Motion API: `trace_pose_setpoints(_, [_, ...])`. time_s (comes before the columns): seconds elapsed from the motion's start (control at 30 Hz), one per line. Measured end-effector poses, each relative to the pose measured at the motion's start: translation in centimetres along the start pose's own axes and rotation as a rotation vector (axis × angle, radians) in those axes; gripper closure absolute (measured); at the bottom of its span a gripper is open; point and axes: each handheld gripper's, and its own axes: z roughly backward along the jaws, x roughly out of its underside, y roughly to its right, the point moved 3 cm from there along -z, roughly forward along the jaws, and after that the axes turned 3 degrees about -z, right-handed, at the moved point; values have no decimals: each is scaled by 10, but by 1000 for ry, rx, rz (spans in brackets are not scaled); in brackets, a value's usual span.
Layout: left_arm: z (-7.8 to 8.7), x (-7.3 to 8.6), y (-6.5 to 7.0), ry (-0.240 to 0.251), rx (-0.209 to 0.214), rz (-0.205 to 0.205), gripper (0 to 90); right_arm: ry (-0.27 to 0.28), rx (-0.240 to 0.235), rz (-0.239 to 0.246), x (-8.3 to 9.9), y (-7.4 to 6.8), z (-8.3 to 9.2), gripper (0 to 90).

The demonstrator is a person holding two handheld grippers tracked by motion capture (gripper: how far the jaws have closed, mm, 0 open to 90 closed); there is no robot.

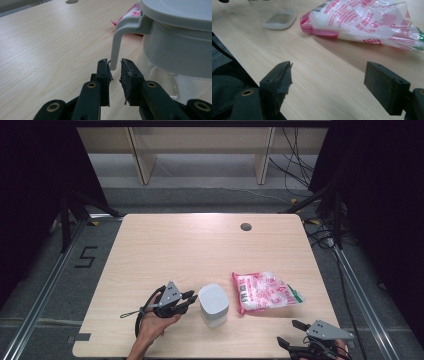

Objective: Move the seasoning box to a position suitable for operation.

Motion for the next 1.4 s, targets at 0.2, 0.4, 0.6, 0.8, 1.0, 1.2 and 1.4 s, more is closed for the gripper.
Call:
trace_pose_setpoints(0.2, [-9,2,0,-21,19,-10,715,-2,-2,2,0,0,1,228])
trace_pose_setpoints(0.4, [-13,0,-1,-2,45,-8,681,-9,-10,-12,1,-1,-1,228])
trace_pose_setpoints(0.6, [-12,-4,-5,-3,48,-12,673,-18,-18,-2,0,-3,-2,230])
trace_pose_setpoints(0.8, [-17,-8,-5,-1,65,-33,681,-15,-11,4,-1,-2,-1,231])
trace_pose_setpoints(1.0, [-27,-7,-5,-21,72,-54,769,-17,-21,5,0,-2,-2,233])
trace_pose_setpoints(1.2, [-22,-6,-5,-28,36,-56,815,-9,-15,10,0,-2,-1,236])
trace_pose_setpoints(1.4, [-14,-2,-4,-29,2,-42,822,-29,-18,-28,1,-4,0,237])
